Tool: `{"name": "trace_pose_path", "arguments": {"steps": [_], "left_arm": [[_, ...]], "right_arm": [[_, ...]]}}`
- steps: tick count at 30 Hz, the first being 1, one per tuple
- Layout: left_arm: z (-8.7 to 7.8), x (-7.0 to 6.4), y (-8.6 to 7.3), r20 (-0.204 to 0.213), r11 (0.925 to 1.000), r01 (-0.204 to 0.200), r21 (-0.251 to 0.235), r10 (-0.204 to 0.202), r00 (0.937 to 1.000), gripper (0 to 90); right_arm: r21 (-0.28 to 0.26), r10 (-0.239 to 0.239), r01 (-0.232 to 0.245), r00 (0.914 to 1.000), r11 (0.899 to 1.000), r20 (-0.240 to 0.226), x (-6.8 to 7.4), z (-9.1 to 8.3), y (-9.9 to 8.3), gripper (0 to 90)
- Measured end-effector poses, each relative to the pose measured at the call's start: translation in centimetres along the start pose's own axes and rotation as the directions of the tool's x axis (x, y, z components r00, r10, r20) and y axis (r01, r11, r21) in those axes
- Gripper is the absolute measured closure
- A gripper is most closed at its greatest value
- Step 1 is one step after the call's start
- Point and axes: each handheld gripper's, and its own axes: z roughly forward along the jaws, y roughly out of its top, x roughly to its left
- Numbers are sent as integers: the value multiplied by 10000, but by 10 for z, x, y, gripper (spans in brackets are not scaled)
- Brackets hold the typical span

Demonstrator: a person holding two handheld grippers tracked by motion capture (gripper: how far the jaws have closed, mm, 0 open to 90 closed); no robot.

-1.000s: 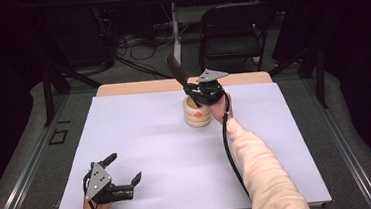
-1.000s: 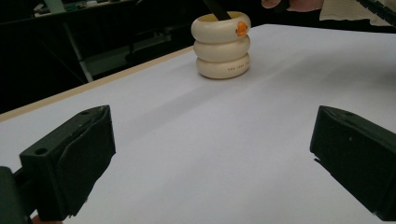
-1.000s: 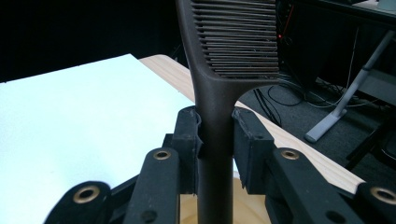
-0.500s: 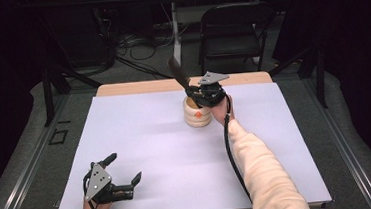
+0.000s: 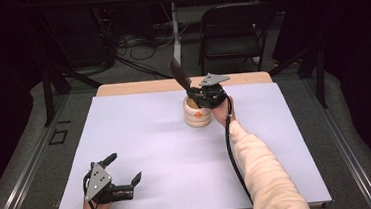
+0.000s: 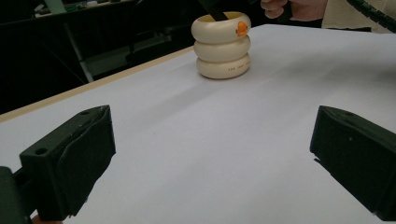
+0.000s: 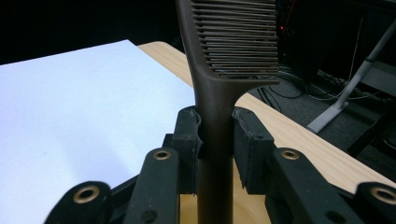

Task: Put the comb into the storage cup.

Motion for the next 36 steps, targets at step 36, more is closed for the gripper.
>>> {"name": "trace_pose_path", "arguments": {"steps": [36], "left_arm": [[0, 0, 0, -8, 10000, -2, -3, 2, 10000, 0]], "right_arm": [[475, -50, 63, 9997, 9989, -256, 0, 2, -8, 722]]}}
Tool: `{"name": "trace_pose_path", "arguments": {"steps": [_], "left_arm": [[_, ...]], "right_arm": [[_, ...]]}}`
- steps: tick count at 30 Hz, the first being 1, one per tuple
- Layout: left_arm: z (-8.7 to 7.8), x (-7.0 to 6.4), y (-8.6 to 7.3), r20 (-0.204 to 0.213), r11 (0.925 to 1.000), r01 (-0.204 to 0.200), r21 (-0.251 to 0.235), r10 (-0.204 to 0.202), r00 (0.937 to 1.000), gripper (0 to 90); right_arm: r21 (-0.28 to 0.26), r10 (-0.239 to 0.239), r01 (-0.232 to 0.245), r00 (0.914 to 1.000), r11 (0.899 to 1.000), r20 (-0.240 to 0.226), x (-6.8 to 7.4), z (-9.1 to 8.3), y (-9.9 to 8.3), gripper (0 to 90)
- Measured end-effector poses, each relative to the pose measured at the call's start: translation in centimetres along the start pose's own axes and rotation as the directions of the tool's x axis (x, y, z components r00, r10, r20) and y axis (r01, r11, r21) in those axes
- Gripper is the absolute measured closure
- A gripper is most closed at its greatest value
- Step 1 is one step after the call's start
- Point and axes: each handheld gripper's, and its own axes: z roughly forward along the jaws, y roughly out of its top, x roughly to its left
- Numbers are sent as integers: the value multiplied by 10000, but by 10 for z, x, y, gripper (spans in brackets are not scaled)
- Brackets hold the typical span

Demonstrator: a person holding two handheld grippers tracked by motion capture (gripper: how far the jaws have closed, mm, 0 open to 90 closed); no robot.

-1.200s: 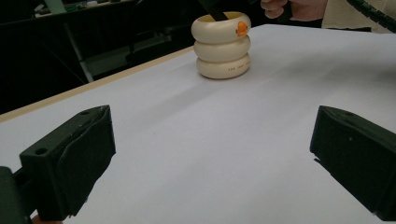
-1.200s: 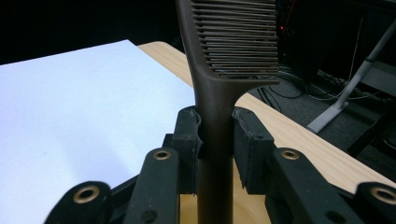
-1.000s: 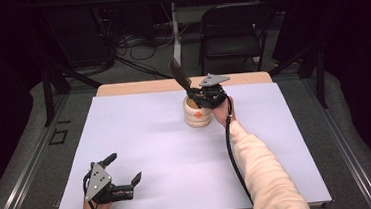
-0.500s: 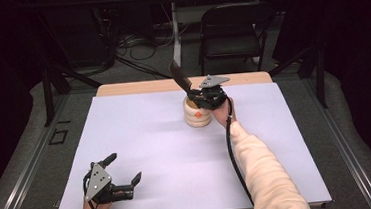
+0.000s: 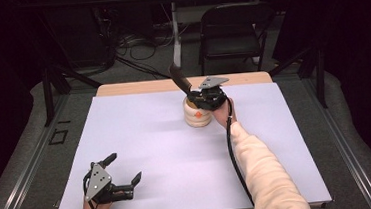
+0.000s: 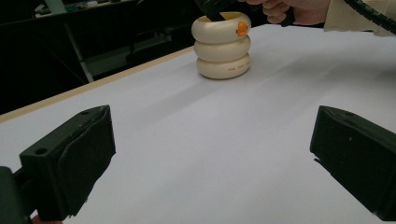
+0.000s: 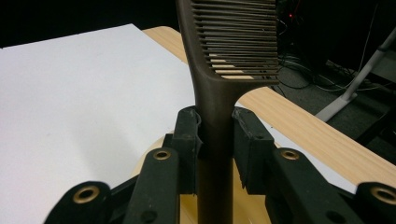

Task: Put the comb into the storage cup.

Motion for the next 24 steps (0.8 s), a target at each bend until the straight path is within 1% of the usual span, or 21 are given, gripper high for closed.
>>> {"name": "trace_pose_path", "arguments": {"steps": [24], "left_arm": [[0, 0, 0, 2, 10000, 5, 12, -5, 10000, 0]], "right_arm": [[443, -92, 97, 9999, 9990, -113, 0, 3, -2, 715]]}}
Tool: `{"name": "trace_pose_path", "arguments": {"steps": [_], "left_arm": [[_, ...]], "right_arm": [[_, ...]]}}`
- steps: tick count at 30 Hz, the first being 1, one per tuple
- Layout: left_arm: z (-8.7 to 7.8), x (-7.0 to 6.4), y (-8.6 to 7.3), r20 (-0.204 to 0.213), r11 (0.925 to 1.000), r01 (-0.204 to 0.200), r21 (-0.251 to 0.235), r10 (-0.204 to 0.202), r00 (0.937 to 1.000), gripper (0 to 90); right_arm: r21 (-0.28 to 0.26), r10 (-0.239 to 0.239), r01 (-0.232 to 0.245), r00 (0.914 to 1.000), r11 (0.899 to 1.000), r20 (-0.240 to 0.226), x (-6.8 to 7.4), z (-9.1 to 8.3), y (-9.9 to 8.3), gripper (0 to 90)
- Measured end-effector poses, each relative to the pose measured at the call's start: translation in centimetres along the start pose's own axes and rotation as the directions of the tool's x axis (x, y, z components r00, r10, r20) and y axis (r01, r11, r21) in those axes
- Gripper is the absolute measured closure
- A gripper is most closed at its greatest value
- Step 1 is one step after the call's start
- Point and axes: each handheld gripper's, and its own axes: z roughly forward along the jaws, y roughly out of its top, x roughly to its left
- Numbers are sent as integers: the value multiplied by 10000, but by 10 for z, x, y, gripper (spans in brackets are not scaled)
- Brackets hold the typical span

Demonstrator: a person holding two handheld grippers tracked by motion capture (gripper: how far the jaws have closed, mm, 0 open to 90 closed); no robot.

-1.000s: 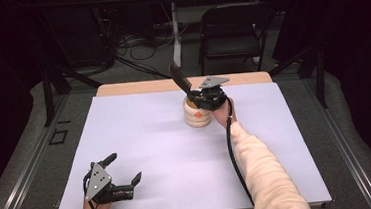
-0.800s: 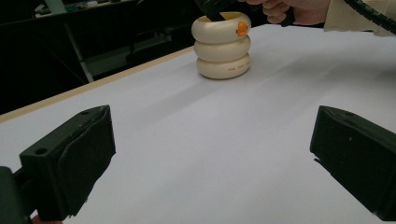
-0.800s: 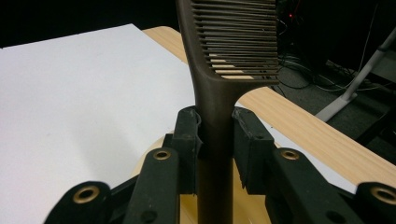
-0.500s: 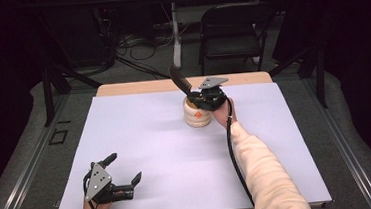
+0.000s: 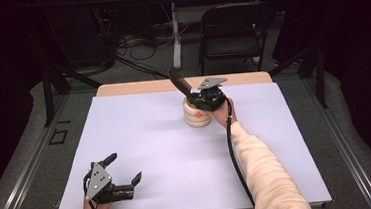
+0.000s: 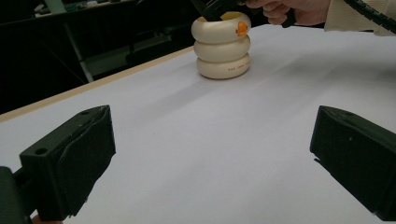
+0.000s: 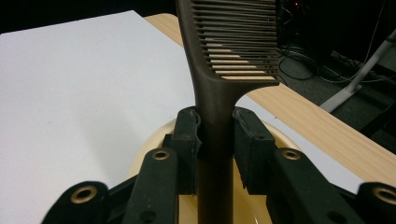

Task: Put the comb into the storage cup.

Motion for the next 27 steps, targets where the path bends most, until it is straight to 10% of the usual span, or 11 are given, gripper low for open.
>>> {"name": "trace_pose_path", "arguments": {"steps": [27], "left_arm": [[0, 0, 0, -6, 10000, -22, 6, 22, 10000, 0]], "right_arm": [[410, 176, -175, 9998, 9990, -15, -3, -9, 3, 634]]}}
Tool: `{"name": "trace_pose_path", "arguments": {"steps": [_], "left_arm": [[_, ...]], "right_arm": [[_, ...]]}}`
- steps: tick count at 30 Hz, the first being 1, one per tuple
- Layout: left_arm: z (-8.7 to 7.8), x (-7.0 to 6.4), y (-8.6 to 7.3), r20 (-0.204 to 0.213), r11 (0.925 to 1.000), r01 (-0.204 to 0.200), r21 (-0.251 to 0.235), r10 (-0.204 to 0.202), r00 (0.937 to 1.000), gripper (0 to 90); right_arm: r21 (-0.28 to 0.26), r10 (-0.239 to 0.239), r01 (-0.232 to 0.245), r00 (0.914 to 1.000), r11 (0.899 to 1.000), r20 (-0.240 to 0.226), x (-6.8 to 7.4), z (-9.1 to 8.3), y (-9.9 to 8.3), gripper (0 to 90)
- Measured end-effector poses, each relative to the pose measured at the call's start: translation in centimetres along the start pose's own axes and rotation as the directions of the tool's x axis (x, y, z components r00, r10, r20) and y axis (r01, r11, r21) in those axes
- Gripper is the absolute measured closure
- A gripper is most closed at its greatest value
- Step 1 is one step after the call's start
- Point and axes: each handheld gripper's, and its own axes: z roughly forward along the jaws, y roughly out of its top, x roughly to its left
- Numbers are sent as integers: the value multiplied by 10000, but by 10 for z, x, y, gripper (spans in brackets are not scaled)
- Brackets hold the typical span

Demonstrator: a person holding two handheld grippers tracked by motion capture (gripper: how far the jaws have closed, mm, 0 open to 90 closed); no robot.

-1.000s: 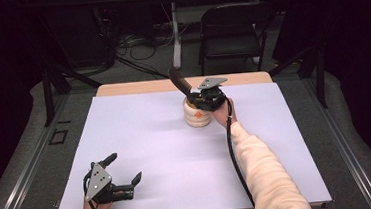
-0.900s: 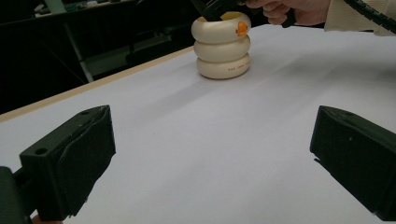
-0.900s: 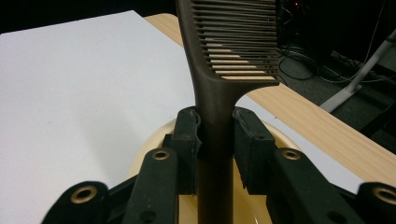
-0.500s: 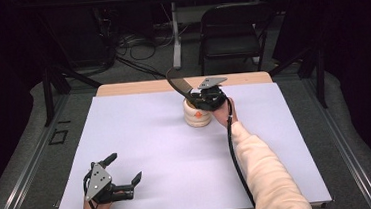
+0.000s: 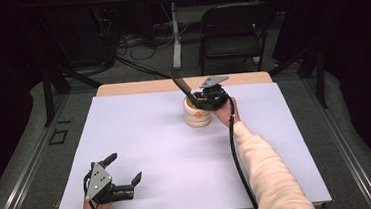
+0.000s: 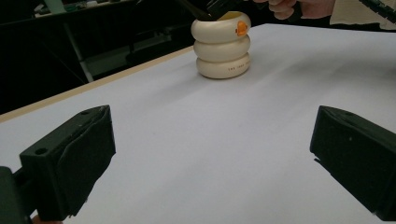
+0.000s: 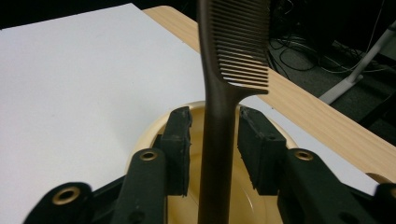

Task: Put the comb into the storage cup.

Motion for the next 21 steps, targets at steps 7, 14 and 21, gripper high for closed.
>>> {"name": "trace_pose_path", "arguments": {"steps": [7, 14, 21], "left_arm": [[0, 0, 0, 9, 10000, -9, -1, 9, 10000, 0], [0, 0, 0, 2, 10000, 1, -7, -1, 10000, 0], [0, 0, 0, -9, 10000, -21, -2, 21, 10000, 0]], "right_arm": [[107, 206, -206, 9998, 9997, 32, -1, -5, 2, 470], [142, 355, -356, 9993, 9993, 70, -2, -15, 6, 331], [527, 341, -334, 9993, 9981, -125, 0, -27, 9, 184]]}}
